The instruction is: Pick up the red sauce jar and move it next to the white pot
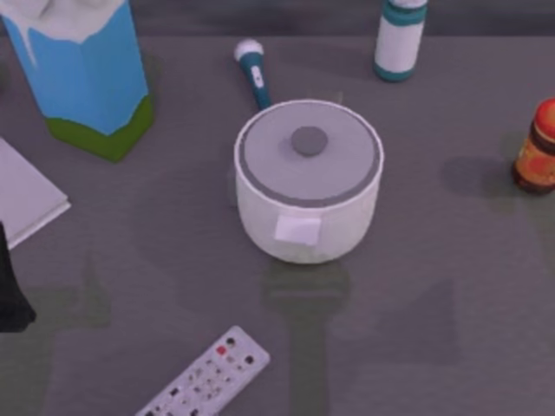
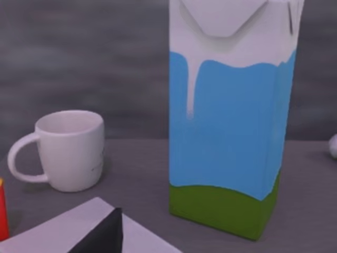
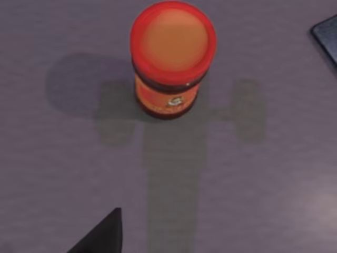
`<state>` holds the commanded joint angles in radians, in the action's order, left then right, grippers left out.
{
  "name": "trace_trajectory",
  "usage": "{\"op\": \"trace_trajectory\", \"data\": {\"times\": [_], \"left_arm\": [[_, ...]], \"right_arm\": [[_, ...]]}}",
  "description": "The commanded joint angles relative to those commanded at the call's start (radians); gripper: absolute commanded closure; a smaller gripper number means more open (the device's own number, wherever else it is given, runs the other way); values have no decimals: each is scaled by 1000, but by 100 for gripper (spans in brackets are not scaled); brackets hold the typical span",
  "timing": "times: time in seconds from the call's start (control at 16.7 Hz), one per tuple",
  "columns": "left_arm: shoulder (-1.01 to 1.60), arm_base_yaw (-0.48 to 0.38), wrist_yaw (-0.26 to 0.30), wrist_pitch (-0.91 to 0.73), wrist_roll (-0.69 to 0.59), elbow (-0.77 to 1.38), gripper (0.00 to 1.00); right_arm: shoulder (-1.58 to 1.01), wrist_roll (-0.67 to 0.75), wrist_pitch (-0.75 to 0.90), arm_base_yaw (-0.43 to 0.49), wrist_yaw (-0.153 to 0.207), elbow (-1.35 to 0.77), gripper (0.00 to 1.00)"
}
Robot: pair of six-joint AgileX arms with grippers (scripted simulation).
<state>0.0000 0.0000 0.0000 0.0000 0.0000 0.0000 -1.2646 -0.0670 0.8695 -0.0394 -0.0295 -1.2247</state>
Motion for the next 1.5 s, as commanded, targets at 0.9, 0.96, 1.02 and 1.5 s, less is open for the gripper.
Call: {"op": "trace_trajectory", "data": {"times": [0.9,0.96,1.02,1.5], "left_arm": [[0,0,0,0,0,0,0],[0,0,0,0,0,0,0],[0,0,0,0,0,0,0],[0,0,0,0,0,0,0]], "right_arm": [[-1156,-139,600,48,20,-1103,0],[-1168,-141,605,48,20,-1115,0],[-1170,-142,605,48,20,-1117,0],[-1163,-143,531,47,20,-1038,0]]}}
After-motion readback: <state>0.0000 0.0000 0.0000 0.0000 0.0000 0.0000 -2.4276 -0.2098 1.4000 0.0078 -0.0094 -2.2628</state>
